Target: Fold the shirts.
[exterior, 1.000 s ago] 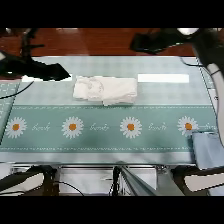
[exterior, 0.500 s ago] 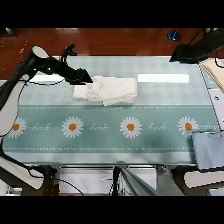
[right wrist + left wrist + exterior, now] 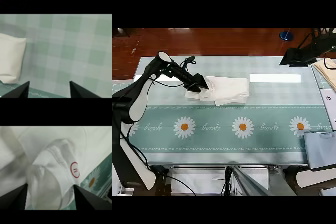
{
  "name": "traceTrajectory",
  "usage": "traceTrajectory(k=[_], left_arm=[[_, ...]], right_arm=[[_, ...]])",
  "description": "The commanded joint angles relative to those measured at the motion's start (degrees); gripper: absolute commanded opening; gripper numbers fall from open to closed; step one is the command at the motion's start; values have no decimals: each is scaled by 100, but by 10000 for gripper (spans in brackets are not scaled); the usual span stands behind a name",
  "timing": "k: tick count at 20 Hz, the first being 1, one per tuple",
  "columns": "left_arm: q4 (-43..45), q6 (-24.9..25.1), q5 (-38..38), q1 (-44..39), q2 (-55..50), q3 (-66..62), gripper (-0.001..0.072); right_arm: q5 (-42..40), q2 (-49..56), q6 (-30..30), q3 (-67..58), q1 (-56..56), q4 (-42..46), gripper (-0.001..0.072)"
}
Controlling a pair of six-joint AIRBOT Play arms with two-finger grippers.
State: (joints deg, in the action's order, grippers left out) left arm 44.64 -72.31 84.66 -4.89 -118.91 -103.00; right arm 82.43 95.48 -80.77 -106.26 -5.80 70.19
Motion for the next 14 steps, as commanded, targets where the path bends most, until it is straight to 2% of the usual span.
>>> traceTrajectory(k=[1,5,6,8,9,13,14], left_arm=[[-153,4,81,-140,-227,-109,720],[-1010,136,-315,-378,-332,-136,720],[-1012,136,-428,-407,-330,-136,671],[-1019,175,-455,-393,-332,-136,395],[-1045,245,-476,-393,-332,-136,301],[-1045,262,-498,-393,-332,-136,299],[-1019,264,-496,-378,-332,-136,203]], right_arm=[[-39,17,28,9,-4,-105,552],[-37,17,26,9,-4,-66,551],[-37,17,28,9,-4,-63,552],[-37,17,28,9,-4,-66,551],[-39,17,28,9,-4,-63,551],[-46,17,28,9,-9,-55,551],[-48,17,28,9,-9,-44,551]])
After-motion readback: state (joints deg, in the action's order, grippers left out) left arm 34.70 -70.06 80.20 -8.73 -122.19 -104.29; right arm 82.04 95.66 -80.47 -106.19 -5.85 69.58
